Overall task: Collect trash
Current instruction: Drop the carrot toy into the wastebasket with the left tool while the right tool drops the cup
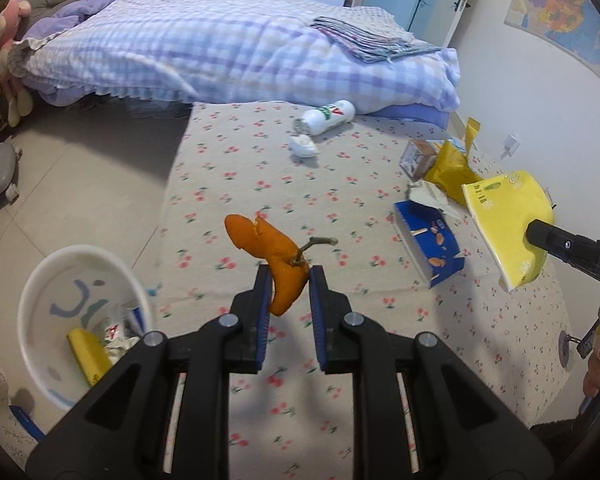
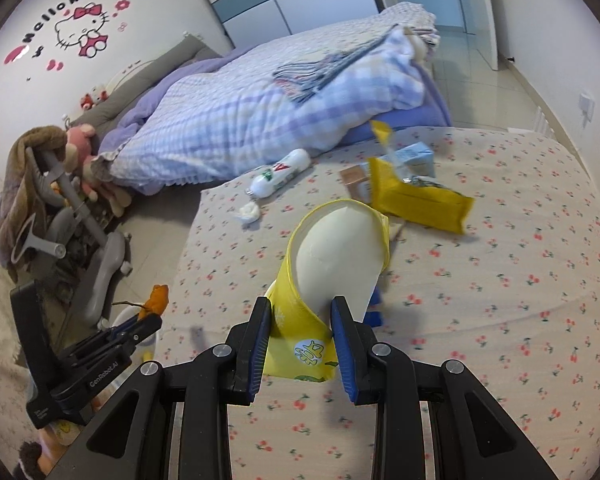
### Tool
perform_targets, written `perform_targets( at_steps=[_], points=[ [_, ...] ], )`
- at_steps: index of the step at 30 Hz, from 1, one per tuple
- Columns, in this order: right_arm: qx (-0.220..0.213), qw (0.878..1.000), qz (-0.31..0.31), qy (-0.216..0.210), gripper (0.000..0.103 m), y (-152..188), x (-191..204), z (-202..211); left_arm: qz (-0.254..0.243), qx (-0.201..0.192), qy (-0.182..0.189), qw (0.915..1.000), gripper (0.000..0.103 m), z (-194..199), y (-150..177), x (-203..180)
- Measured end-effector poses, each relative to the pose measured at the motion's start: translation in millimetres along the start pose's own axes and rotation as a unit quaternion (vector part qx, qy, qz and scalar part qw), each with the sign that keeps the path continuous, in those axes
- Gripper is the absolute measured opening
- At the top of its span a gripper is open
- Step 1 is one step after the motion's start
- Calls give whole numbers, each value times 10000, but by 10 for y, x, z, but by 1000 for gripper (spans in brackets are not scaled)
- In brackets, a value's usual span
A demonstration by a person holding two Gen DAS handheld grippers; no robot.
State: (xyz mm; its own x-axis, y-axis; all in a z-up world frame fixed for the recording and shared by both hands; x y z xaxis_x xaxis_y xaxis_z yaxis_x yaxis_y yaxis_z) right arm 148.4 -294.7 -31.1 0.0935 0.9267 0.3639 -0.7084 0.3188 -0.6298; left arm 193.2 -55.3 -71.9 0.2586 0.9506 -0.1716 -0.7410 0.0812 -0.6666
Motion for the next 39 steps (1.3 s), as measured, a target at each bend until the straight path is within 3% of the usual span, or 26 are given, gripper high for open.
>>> perform_targets(
  at_steps=[21, 22, 24, 26, 34, 39],
  points=[
    [500, 9932, 712, -770, 32, 423, 1532, -629, 1020, 208, -529, 9932, 21, 529, 411, 1395],
    [533, 9926, 730, -809, 32, 448, 1595, -665, 1049, 213, -561, 9927, 24, 537, 417, 1427],
    [596, 9913, 779, -872, 32, 501, 1711, -733, 1086, 301, -634, 9916, 42, 542, 447, 1501],
    [652, 9901, 845, -915, 32, 549, 1817, -796, 1142, 285, -876, 9892, 77, 583, 482, 1595],
    [869, 9849, 1035, -1082, 32, 756, 2173, -1020, 1109, 411, -1769, 9771, 90, 725, 640, 1996],
    [973, 9823, 1088, -1174, 32, 855, 2356, -1149, 1161, 431, -1953, 9729, 90, 813, 709, 2195]
  ],
)
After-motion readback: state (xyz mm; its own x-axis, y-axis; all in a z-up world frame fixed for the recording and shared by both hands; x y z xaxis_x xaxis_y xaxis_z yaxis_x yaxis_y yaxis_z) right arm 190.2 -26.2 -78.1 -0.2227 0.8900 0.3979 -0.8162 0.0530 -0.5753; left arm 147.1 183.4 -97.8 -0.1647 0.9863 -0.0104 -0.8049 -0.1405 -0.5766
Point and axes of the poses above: each gripper's, at about its wrist camera, not at the fingertips, and z roughly against the way its jaws point, x to its left, y to its underside, the point moved 5 cm from there along -z, roughly the way its jaws point, and after that the axes turned 6 degrees about -x, right-handed, at the moved point
